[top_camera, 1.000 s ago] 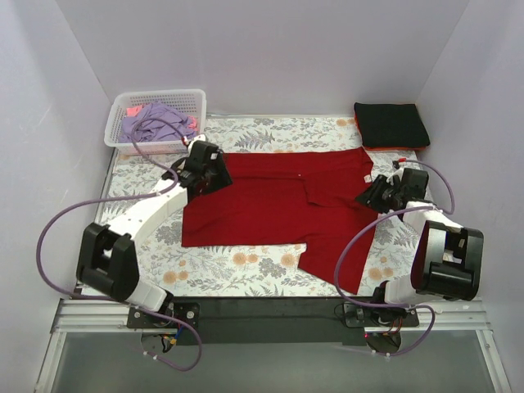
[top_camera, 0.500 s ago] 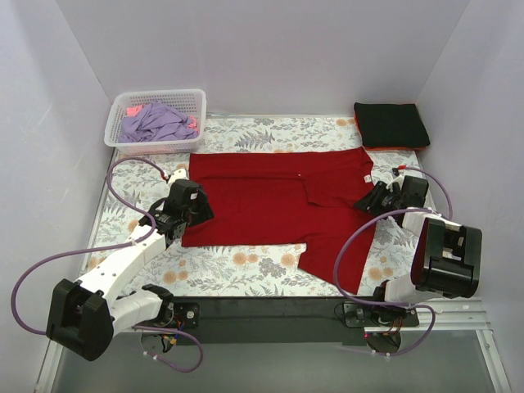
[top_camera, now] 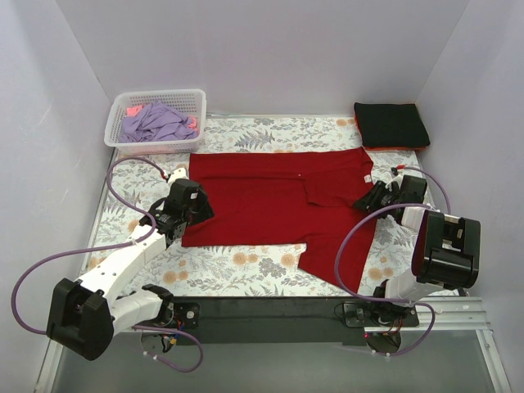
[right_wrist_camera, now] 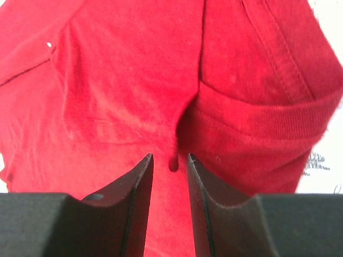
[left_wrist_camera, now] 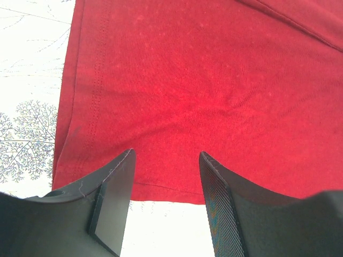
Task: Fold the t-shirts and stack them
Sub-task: Fold the tshirt
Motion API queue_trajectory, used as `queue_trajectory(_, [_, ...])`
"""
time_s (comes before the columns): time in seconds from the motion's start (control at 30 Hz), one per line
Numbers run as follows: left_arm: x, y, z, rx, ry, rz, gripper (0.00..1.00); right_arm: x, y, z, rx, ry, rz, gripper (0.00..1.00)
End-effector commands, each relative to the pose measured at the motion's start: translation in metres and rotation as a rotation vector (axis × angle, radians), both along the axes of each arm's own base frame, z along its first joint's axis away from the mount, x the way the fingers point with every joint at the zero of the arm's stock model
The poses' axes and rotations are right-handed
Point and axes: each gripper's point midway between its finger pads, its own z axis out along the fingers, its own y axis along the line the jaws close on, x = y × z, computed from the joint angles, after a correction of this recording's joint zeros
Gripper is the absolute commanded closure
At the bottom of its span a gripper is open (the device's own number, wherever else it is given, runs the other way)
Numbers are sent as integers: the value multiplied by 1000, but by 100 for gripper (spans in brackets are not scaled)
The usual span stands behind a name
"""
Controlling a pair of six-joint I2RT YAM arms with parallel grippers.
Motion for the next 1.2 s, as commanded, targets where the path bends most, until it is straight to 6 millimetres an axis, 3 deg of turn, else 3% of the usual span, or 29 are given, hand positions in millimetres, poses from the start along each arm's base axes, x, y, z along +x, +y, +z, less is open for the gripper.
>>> queue_trajectory(0.0, [4,0,7,-4,-30,7,50,22,-4,19,-7,-87,15,62])
queue_trajectory(0.17, [5,0,6,0,-27,4,50,23,-1,19,13,-83,29,65])
queue_trajectory(0.23, [5,0,4,4,-24,3,50,21,2,21,36,-82,37,73])
queue_trajectory(0.5, [5,-1,6,1,-26,-7,50,-1,17,25,113,-56,51,85])
queue_trajectory(0.63, [5,-1,5,3,-22,-7,50,-12,23,17,148,-12,52,96])
queue_trajectory(0.83, [3,-5,2,-19,-10,-16,50,-12,20,10,144,23,21,95])
queue_trajectory(0.93, [5,-24,4,-103,12,-51,50,-11,17,5,136,41,11,93])
queue_trajectory(1.1, [14,-80,11,-289,71,-158,51,-8,2,-2,56,73,-42,87])
queue_trajectory(1.17, [14,-102,1,-299,121,-200,51,-10,-4,-2,12,87,-50,86])
